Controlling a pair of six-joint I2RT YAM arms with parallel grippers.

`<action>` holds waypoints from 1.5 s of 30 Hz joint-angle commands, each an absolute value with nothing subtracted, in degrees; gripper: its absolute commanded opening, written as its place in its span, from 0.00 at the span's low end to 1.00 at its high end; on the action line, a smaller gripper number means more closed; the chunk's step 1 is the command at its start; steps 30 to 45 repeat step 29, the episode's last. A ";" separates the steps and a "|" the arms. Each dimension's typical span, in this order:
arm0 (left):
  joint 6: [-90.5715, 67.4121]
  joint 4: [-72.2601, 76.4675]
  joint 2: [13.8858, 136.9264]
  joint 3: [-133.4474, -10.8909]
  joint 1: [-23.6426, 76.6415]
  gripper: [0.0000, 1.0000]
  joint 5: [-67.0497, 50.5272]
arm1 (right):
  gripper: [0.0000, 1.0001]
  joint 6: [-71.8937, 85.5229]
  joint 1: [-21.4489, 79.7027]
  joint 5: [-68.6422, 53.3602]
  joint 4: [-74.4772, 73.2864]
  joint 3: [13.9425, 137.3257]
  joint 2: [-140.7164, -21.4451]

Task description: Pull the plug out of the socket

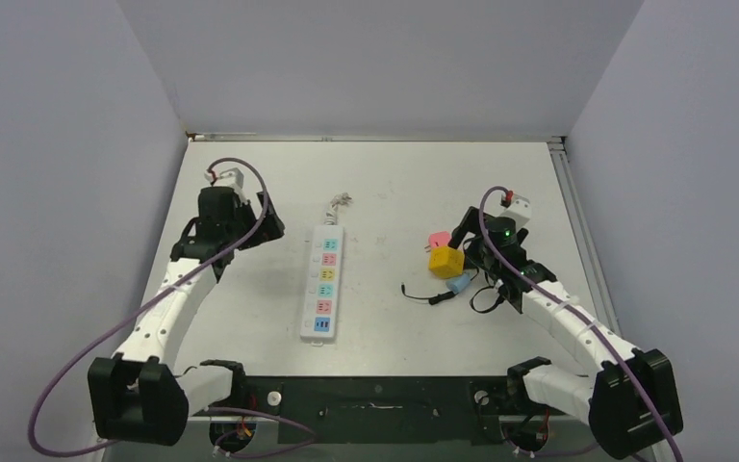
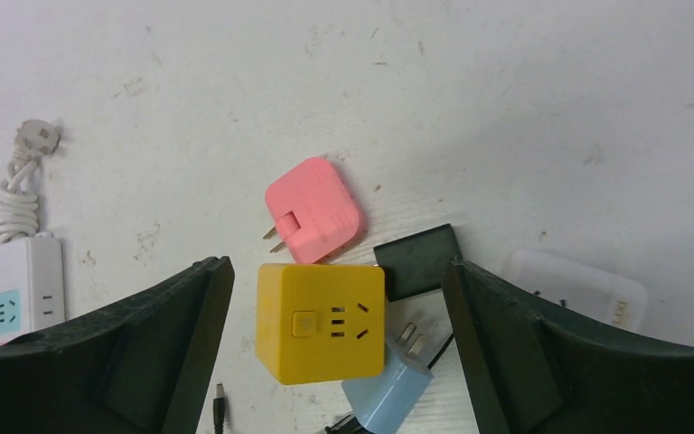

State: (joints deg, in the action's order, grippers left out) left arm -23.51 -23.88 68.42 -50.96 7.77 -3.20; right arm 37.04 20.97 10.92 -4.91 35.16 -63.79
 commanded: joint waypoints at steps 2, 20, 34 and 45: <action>-21.31 -20.13 56.66 -50.22 6.28 0.96 5.79 | 0.90 31.84 19.95 15.53 -7.85 37.31 -55.97; -16.75 -11.69 33.60 -42.80 6.24 0.96 7.56 | 0.90 14.43 20.57 27.81 -0.50 32.95 -33.59; -16.99 -13.00 34.48 -43.31 6.24 0.96 8.06 | 0.90 14.57 20.57 28.57 -0.97 33.23 -33.37; -16.99 -13.00 34.48 -43.31 6.24 0.96 8.06 | 0.90 14.57 20.57 28.57 -0.97 33.23 -33.37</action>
